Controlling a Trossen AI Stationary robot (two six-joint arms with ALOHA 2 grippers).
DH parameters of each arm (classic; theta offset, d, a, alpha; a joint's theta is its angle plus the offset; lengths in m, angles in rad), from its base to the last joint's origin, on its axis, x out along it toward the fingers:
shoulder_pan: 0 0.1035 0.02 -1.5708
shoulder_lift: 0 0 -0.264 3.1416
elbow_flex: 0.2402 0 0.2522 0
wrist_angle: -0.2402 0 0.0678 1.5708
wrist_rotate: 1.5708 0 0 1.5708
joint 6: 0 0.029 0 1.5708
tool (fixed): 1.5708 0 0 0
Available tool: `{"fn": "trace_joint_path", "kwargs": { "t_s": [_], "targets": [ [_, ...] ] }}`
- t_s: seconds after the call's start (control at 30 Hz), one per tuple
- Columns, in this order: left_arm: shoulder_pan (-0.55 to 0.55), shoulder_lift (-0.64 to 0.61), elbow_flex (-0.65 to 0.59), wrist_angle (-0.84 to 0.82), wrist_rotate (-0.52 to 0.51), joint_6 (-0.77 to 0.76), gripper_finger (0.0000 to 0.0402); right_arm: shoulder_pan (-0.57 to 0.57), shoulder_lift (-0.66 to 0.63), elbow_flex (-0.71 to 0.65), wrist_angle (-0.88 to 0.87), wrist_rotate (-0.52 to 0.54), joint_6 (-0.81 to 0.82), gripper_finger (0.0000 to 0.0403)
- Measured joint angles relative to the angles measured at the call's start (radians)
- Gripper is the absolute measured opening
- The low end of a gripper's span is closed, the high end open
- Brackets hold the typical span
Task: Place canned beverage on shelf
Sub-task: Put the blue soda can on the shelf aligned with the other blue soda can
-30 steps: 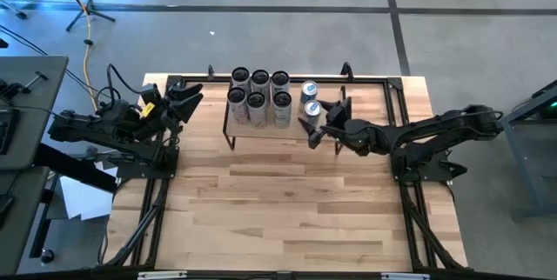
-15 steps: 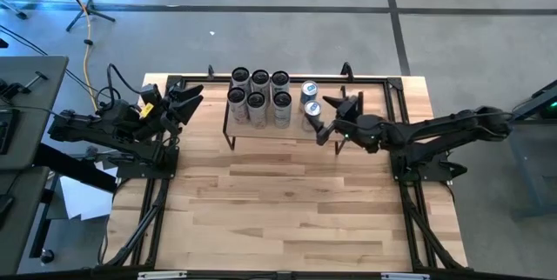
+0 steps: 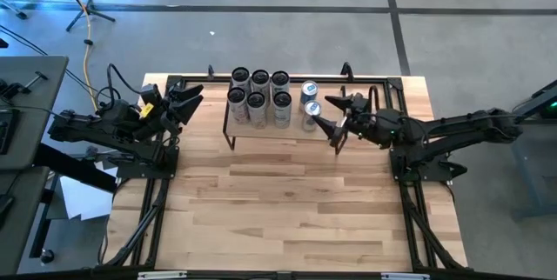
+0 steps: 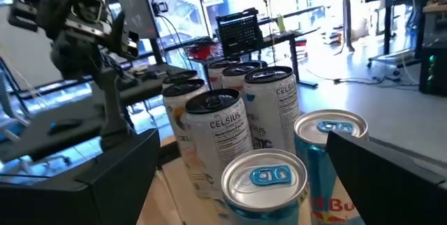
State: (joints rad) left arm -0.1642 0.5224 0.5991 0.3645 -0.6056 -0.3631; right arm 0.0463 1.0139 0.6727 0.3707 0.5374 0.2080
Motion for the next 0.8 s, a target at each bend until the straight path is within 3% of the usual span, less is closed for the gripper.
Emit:
{"fn": "trace_joint_path", "kwargs": {
  "t_s": [0.5,0.7,0.8],
  "targets": [
    [0.0,0.0,0.0,0.0,0.0,0.008,0.0275,0.0,-0.198,0.0,-0.129,-0.024,0.058,0.0397],
    [0.0,0.0,0.0,0.0,0.0,0.008,0.0275,0.0,-0.21,0.0,-0.212,-0.041,0.205,0.0397],
    [0.0,0.0,0.0,0.004,0.0,0.003,0.0275,0.0,-0.21,0.0,-0.224,-0.1,0.27,0.0397]
  ]
}}
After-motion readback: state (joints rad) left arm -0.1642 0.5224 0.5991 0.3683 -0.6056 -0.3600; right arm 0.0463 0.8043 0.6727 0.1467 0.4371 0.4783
